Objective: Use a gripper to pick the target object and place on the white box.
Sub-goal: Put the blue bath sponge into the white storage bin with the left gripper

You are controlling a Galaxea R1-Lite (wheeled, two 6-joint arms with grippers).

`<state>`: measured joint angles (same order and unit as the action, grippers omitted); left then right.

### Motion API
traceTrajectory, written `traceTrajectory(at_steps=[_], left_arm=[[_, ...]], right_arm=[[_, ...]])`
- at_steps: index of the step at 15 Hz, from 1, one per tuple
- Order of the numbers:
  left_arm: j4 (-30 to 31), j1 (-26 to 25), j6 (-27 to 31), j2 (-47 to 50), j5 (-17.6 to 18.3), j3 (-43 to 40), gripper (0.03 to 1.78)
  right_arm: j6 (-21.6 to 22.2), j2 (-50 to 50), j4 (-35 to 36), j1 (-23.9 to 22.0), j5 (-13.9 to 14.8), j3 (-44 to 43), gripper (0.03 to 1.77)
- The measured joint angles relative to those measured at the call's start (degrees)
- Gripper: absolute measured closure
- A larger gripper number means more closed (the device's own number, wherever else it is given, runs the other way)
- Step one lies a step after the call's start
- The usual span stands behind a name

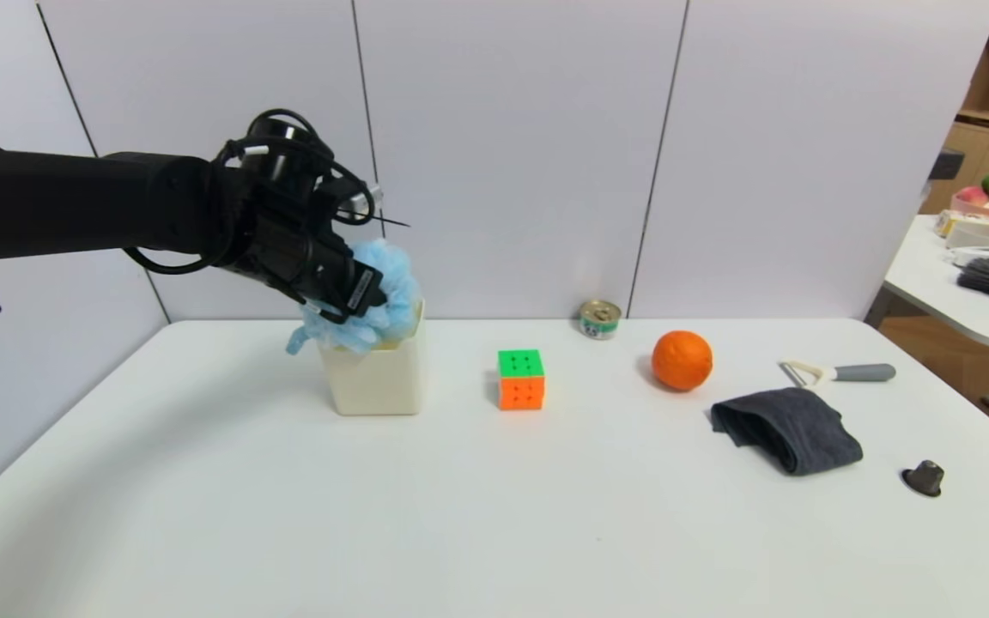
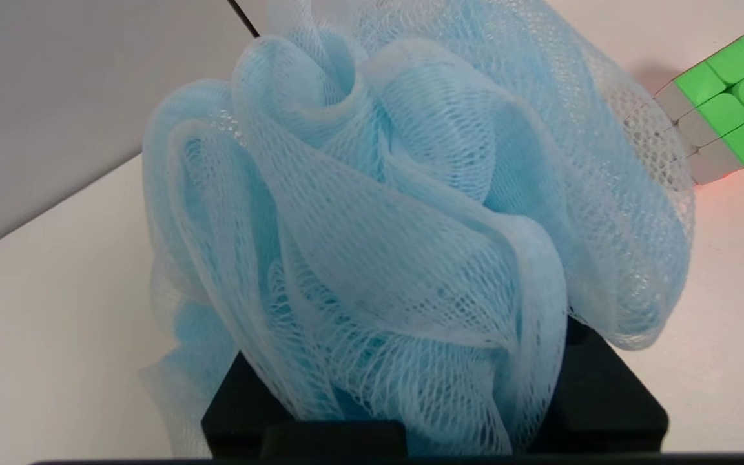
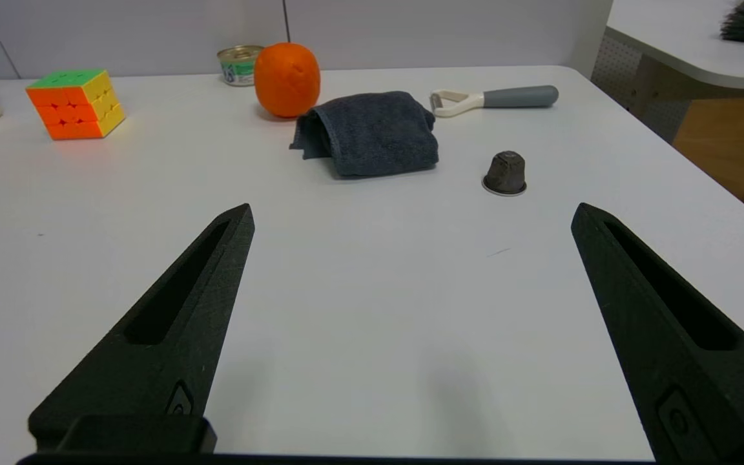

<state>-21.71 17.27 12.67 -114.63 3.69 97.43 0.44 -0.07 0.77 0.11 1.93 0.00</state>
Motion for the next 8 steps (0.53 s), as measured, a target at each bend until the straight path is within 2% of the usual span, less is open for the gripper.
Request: traceTrajectory(at_steps=[6,8], left_arm=[[-0.1,0.0,0.0,-4.4,0.2,0.0,1.09],[-0.3,0.0,-0.1,-5.8,1.6,0.0,1.09]], right_arm=[[0.0,0.0,0.0,0.0,0.0,0.0,0.10],[0.0,0.0,0.0,0.0,0.0,0.0,0.10]])
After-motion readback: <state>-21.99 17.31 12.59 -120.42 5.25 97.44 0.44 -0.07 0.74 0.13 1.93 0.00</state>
